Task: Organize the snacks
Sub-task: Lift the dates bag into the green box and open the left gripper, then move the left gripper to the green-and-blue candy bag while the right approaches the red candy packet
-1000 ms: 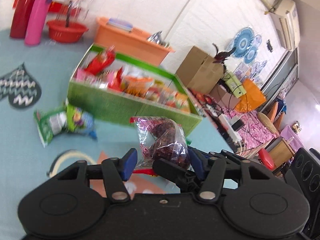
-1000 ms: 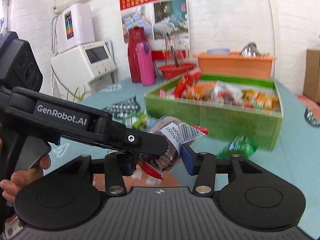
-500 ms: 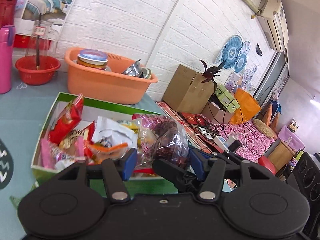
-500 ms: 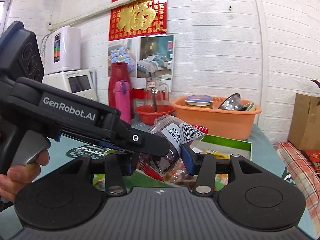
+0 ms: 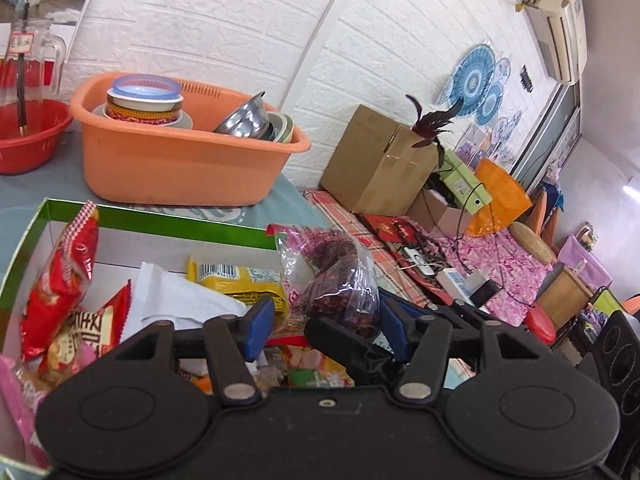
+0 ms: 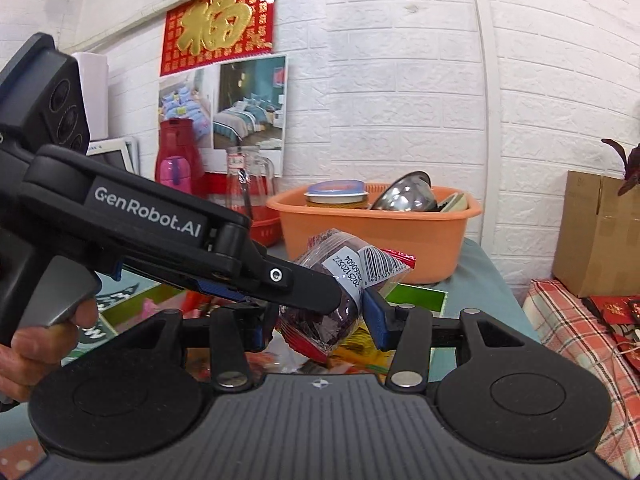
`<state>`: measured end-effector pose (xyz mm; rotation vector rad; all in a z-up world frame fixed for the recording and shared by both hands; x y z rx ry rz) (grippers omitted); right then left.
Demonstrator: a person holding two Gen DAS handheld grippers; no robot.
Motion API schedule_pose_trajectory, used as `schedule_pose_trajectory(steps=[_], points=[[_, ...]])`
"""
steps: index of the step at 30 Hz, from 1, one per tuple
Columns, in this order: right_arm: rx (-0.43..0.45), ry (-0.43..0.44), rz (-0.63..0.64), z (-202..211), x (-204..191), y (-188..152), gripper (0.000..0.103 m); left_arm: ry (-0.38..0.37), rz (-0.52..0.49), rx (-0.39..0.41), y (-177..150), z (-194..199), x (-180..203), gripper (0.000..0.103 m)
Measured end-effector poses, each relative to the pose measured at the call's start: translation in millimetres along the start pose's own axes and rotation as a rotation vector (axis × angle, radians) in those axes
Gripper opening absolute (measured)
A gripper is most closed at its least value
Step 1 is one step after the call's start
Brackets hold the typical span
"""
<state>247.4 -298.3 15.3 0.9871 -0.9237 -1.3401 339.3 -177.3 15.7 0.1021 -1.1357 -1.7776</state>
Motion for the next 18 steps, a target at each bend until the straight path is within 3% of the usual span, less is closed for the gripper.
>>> schedule_pose_trajectory(steps=[2,3,4,5,9,12,13,14,18], points=[[-0.03,-0.015,0.01,-12.2,5.3,-5.3,0.079,0.039,0.011,-0.019,-0.1,-12.4,-6.3,0.068],[-0.06,-0.044,0.018,-18.3,7.8,-9.6,0.079,0.058,0.019,-0.024,-0.8,-15.9,-9.7,0.075],[-0.092,-0.086,0.036,-24.7,9.7,-14.1,0.072,0.061,0.024,-0.031,-2.4,-17.1,-12.2,0.085],[-0.121,-0.119,0.054,-30.3,11.6,-19.2,0.072,0.058,0.027,-0.034,-4.5,-16.0,-13.8,0.088],[-0.121,-0.11,0.006,-24.3,16.3,-25.7,0.077,0.075,-0.007,-0.006,-7.5,0.1,-11.2,0.103],[-0.083,-0.091,0.024,-4.8,5.4,-18.7,0.089,0.083,-0.025,0.034,-9.3,22.6,-4.2,0.103],[-0.063,-0.098,0.044,2.7,-0.2,-15.5,0.1,0.085,-0.027,0.046,-10.0,30.7,0.5,0.103],[-0.038,-0.104,0.067,12.0,-6.6,-12.4,0.103,0.09,-0.029,0.057,-11.8,39.2,3.0,0.103],[0.023,-0.076,0.092,49.6,-31.5,-6.8,0.103,0.09,-0.023,0.091,-25.8,78.8,13.2,0.103]])
Point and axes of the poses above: each gripper's, at about its wrist camera, not at the fingertips, and z roughly against the way its jaws point, x to its right, y to its top, the point moved 6 cm from there along -z, roughly the way its jaws point, and after that the axes turned 4 degrees about -x, right-handed, at the moved point
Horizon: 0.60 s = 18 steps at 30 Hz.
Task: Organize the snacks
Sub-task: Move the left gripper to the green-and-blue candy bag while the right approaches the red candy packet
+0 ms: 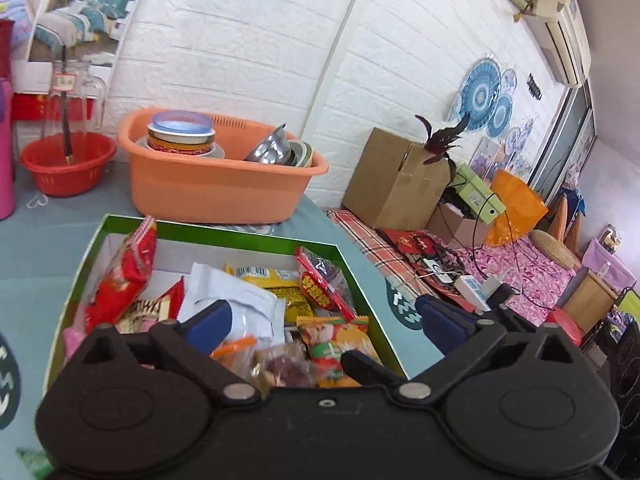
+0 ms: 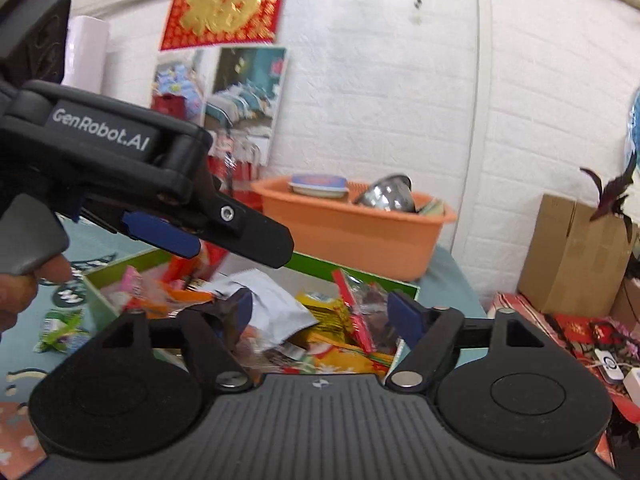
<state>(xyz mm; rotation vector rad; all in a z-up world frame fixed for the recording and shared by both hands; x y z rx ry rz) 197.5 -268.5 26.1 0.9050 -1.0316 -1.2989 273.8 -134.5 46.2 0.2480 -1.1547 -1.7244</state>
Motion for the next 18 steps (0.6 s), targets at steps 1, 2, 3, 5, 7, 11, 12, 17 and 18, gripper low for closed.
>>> schedule_pose_trajectory(steps=[1,2,3,5,7,11,12,17,18], points=[[0.008,0.013,-0.008,9.3,-4.6,-0.1,0.103,-0.008,0.012,0.009,-4.0,10.8,0.0,0.103],[0.013,0.025,-0.021,18.8,-9.1,-1.1,0.103,-0.018,0.021,0.015,-7.6,20.0,0.3,0.103],[0.014,0.035,-0.031,26.5,-13.0,-3.0,0.103,-0.02,0.034,0.02,-13.3,30.7,-0.9,0.103],[0.003,0.062,-0.057,40.6,-21.4,-9.6,0.103,0.004,0.055,0.018,-25.0,46.3,-4.8,0.103],[-0.019,0.085,-0.082,50.3,-29.5,-18.7,0.103,0.01,0.062,0.024,-39.0,61.4,-10.0,0.103],[-0.08,0.116,-0.116,61.0,-46.9,-40.3,0.103,0.067,0.09,0.022,-70.1,81.7,-22.5,0.103],[-0.097,0.12,-0.124,62.0,-50.6,-45.0,0.103,0.073,0.097,0.018,-77.4,85.8,-25.1,0.103],[-0.198,0.163,-0.141,59.3,-73.7,-68.6,0.103,0.095,0.175,-0.013,-118.9,102.1,-46.4,0.103],[-0.219,0.165,-0.136,57.8,-78.2,-73.1,0.103,0.105,0.189,-0.018,-126.3,105.1,-50.9,0.103]])
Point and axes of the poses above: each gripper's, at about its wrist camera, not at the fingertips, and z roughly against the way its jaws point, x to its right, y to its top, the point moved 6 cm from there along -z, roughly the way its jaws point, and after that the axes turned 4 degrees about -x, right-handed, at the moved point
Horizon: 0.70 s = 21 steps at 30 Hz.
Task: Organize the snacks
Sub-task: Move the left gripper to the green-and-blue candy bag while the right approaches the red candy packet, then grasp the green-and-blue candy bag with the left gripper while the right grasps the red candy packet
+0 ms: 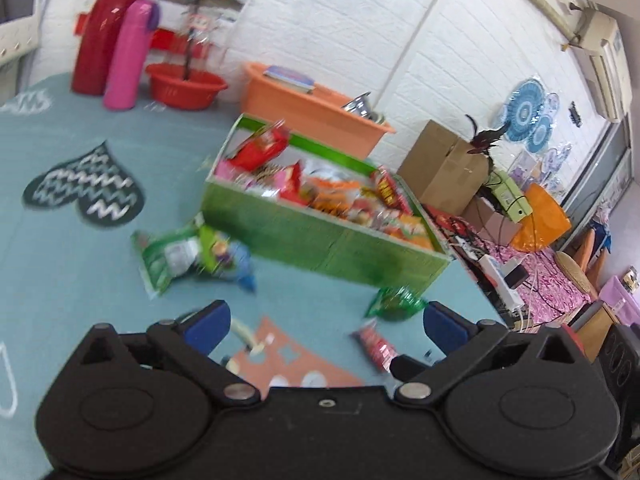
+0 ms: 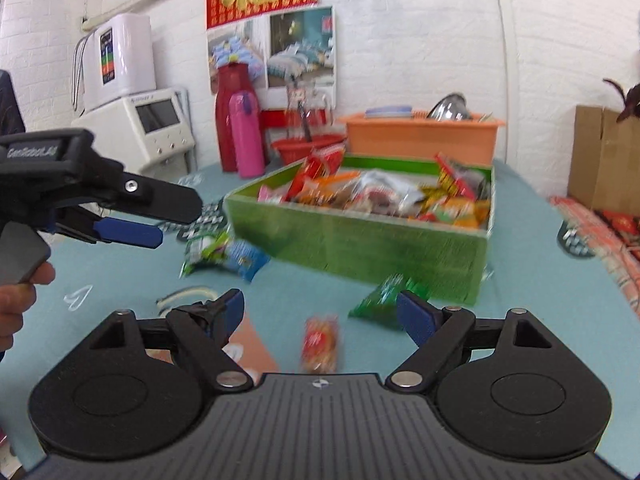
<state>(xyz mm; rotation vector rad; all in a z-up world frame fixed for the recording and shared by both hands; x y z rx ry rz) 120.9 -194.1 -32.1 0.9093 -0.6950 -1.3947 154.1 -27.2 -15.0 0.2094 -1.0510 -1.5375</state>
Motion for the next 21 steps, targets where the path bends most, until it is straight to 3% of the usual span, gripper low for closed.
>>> schedule_pose_trajectory(steps=[5,10,12,13,16,21], points=[[-0.08,-0.04,0.026,-16.0,-7.8,-11.1,0.103,0.067,0.023,-0.005,-14.2,9.9,-22.0,0.103],[-0.115,-0.059,0.012,-23.5,-6.3,-12.6,0.102,0.086,0.046,-0.001,-9.2,10.5,-36.0,0.103],[-0.128,-0.059,0.021,-24.3,-7.7,-14.9,0.071,0.082,0.032,-0.001,-4.7,6.9,-35.9,0.103],[-0.131,-0.057,0.025,-24.2,-8.8,-15.9,0.05,0.085,0.023,0.004,-1.0,3.9,-35.1,0.103],[-0.116,-0.039,0.029,-20.7,-12.4,-16.2,0.04,0.099,0.041,0.012,12.9,-12.9,-37.0,0.103],[-0.11,-0.019,0.034,-18.4,-16.7,-16.7,0.04,0.135,0.171,-0.002,30.9,-48.9,-48.7,0.103]])
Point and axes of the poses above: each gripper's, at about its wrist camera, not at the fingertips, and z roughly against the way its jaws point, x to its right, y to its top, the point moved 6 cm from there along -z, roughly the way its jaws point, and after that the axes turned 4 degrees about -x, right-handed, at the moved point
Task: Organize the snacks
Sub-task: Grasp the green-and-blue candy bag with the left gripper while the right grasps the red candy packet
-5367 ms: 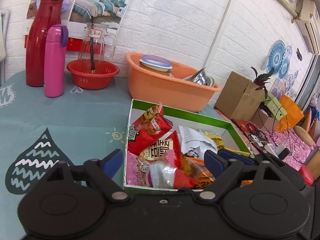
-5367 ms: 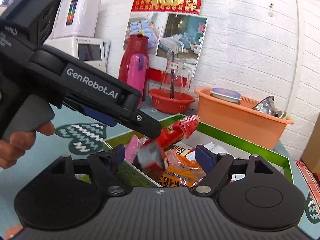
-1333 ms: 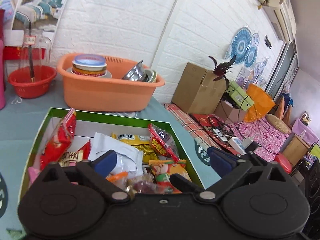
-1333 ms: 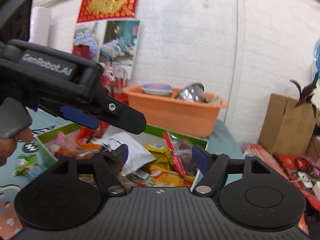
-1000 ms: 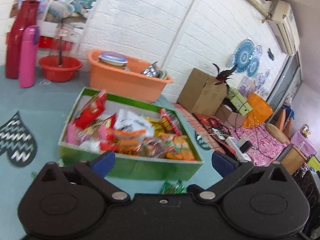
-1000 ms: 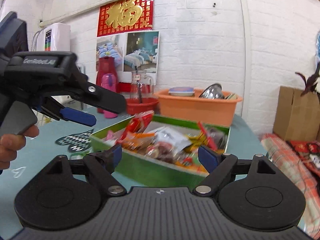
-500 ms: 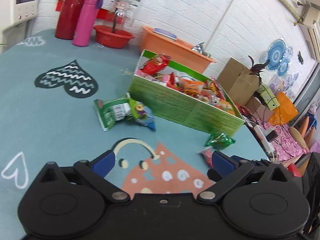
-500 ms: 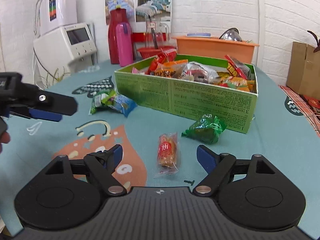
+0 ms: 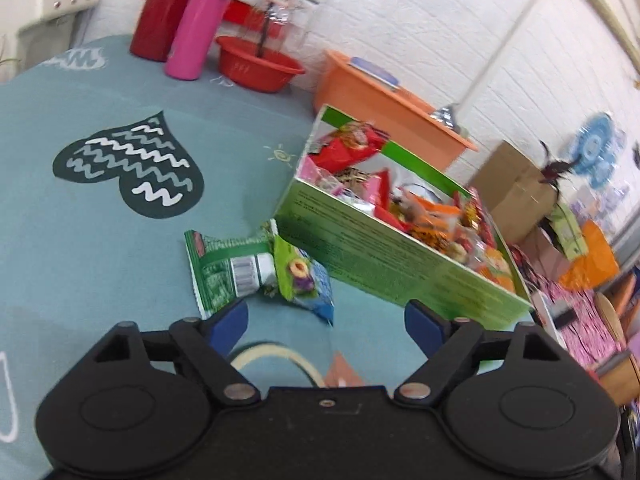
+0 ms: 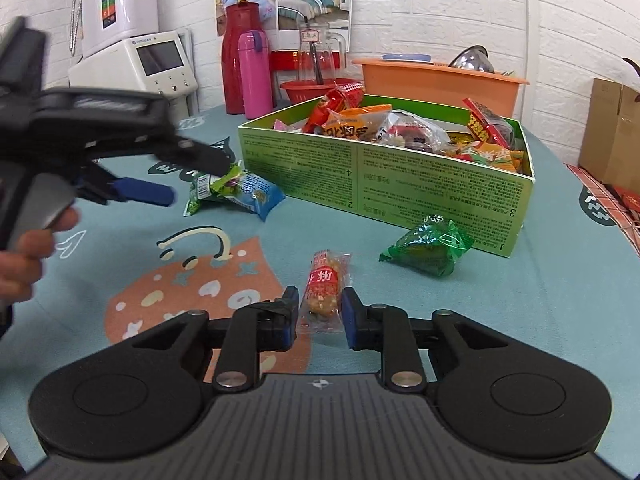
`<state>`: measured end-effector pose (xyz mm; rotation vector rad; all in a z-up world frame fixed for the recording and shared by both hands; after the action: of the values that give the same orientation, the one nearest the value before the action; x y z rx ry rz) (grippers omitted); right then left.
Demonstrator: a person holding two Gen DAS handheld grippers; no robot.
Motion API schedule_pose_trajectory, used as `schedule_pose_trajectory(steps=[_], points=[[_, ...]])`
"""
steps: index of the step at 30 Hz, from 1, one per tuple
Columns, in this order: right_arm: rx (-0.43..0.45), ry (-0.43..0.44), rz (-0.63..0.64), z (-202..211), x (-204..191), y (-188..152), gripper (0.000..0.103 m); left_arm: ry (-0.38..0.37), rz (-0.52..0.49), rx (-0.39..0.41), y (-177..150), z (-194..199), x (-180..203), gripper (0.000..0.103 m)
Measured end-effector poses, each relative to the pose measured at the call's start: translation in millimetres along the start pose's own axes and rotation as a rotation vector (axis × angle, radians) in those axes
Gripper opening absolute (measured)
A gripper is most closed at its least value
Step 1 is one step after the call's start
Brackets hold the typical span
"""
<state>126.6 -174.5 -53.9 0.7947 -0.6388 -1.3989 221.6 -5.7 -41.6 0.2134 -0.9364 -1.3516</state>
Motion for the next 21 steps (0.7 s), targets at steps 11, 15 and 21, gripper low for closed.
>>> schedule_pose_trajectory(steps=[11,15,21], points=[[0.0,0.022,-0.007,0.9,1.0,-1.9,0.042,0.077,-0.042,-0.058,3.8,-39.1,2.1,0.037],[-0.006,0.026,-0.006,3.0,1.6,-3.7,0.045,0.016,-0.049,-0.098,-10.9,-24.7,2.6,0.034],[-0.006,0.03,0.002,3.7,-1.1,-4.4,0.049,-0.015,-0.088,-0.095,-35.1,1.4,5.5,0.078]])
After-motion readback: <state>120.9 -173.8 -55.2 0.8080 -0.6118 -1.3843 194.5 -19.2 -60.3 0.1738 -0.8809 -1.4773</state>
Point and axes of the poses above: each gripper's, at about its wrist camera, not at the fingertips, and z roughly against the way its jaws point, x to its right, y to its top, the point moved 6 cm from there along -z, roughly the way its jaws point, and after that the axes turned 4 degrees about -x, right-handed, at the moved point
